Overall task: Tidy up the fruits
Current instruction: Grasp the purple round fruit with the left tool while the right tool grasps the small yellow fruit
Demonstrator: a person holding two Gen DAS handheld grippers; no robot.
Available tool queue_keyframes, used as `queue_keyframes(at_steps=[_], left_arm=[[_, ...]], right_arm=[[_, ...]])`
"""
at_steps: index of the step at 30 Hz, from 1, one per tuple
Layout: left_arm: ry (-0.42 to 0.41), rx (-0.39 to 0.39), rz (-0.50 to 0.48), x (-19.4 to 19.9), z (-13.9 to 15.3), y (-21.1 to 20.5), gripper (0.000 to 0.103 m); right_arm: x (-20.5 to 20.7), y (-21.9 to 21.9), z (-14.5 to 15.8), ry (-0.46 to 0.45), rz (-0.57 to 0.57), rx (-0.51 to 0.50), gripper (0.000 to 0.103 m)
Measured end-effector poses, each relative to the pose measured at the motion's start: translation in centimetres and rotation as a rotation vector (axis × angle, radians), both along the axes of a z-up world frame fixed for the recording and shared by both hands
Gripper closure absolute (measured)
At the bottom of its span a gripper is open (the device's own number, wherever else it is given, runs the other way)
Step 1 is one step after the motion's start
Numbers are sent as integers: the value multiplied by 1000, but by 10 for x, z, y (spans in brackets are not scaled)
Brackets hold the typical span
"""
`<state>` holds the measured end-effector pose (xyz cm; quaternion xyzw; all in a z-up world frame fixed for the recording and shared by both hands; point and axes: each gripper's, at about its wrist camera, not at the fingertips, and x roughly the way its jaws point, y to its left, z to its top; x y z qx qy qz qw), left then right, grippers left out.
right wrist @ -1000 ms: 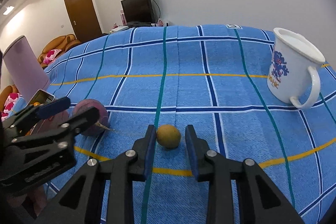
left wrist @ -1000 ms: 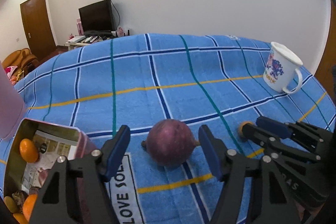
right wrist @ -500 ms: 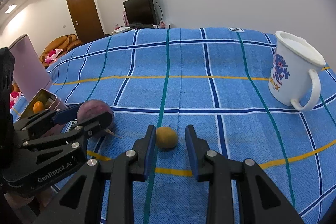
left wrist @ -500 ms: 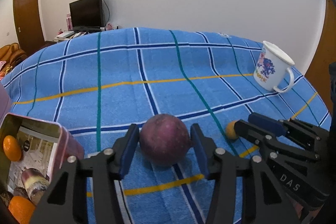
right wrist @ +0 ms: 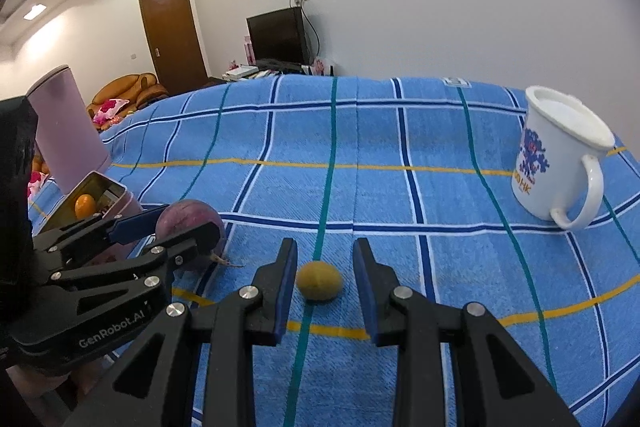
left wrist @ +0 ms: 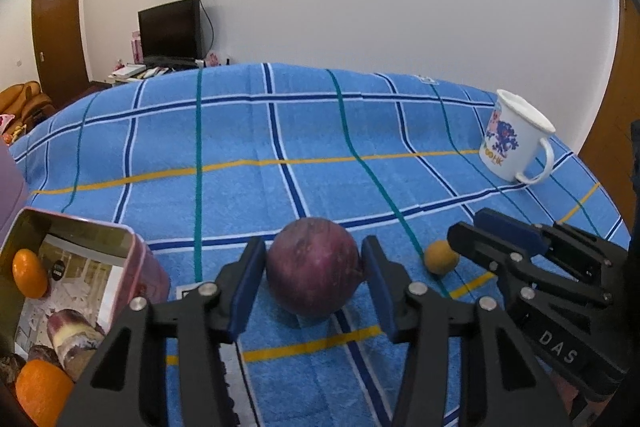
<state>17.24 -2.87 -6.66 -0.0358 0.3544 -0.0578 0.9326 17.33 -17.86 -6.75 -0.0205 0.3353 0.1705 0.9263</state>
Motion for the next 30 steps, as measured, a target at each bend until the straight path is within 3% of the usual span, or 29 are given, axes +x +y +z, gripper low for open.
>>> queue_keyframes(at_steps=[9, 15, 24, 30], left_arm=[[-50, 8, 20, -11, 6, 3, 52], [-59, -29, 58, -14, 7, 14, 52], [-48, -47, 85, -11, 5, 20, 52], [-51, -46, 84, -12, 5, 19, 52]], right_arm=[[-3, -4, 3, -13, 4, 11, 72], [8, -15, -3, 44, -29, 48, 72], [19, -1, -12, 119, 38, 34, 72], [19, 22, -19, 146, 114, -49, 72]])
